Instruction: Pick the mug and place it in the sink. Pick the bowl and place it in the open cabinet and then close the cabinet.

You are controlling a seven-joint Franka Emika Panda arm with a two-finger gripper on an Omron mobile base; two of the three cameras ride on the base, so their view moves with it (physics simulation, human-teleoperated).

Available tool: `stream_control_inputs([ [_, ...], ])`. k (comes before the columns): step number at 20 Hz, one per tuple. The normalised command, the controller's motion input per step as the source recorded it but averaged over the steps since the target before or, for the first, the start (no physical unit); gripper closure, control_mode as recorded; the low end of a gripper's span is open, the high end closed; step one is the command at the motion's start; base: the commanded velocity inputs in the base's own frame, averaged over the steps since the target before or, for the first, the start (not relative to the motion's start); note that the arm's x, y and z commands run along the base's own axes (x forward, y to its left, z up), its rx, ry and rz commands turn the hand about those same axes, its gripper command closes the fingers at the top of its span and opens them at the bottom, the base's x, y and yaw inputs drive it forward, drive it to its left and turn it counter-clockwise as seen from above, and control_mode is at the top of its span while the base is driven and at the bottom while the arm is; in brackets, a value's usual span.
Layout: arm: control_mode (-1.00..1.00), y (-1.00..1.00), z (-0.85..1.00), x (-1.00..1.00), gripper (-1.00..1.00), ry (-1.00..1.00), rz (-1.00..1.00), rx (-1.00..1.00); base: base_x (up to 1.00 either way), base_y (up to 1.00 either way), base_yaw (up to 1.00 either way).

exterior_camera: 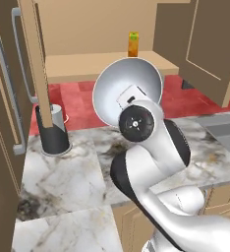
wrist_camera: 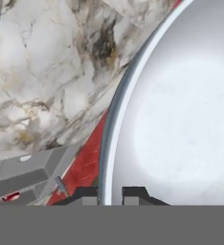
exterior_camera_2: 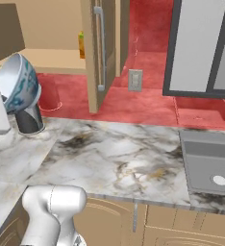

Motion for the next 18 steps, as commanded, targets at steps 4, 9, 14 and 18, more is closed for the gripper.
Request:
stream_control_inputs([
  [4,-1.00,-0.02,0.01,0.43,1.00,0.01,0.21,0.14,0.00,0.00,0.00],
  [9,-1.00,-0.10,0.00,0.38,1.00,0.00,0.21,0.21,0.00,0.00,0.00],
  [14,-1.00,-0.02,0.00,0.51,1.00,0.12,0.00,0.09,0.00,0.00,0.00],
  [18,-1.00,0.00,0.05,0.54,1.00,0.12,0.00,0.05,0.00,0.00,0.00],
])
